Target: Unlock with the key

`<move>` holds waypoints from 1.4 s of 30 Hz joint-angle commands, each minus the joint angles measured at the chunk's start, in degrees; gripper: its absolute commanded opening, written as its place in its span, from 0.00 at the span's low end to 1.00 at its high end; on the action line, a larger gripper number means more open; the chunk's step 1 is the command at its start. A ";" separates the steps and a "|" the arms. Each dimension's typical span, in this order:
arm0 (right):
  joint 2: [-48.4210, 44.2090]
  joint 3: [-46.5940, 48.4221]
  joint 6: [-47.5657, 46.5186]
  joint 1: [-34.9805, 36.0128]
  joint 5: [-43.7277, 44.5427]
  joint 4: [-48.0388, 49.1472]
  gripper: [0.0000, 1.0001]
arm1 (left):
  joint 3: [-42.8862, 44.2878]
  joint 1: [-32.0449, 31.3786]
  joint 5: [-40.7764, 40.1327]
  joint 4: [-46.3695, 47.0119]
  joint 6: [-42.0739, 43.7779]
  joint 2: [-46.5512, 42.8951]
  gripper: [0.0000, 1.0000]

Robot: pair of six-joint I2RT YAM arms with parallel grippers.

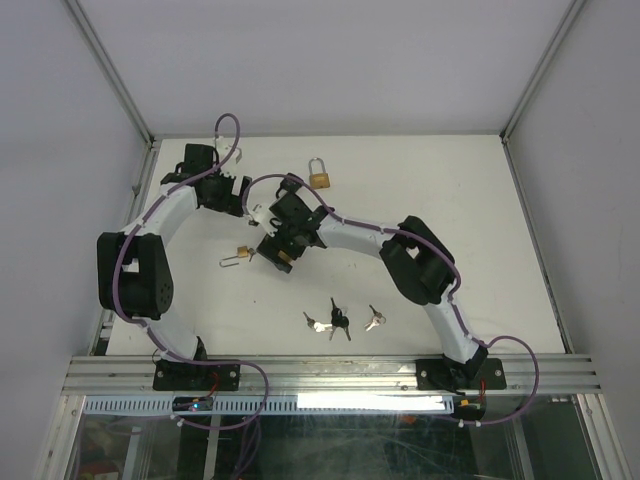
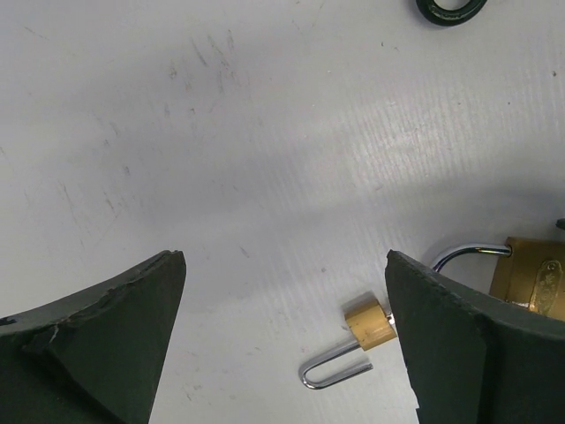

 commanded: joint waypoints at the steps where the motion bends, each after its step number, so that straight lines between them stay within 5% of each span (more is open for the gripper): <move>1: 0.82 3.92 -2.34 -0.55 1.25 -8.38 0.90 | 1.92 1.06 -0.33 2.45 -0.44 -0.85 0.98; 17: 6.66 4.91 1.18 0.33 1.51 -9.89 0.72 | -1.96 2.78 11.27 6.10 0.82 -8.05 0.96; 30: 0.80 4.07 5.36 -1.33 -8.45 -10.13 0.18 | -7.68 6.83 28.78 6.96 4.75 -14.10 0.94; 37: -9.74 -7.46 12.22 -8.80 -28.81 -1.45 0.08 | -3.30 11.37 51.11 -3.22 17.79 -12.13 0.86; 42: -14.23 -15.52 16.55 -13.59 -40.54 4.36 0.05 | -0.78 9.81 58.28 -23.66 48.57 -9.82 0.71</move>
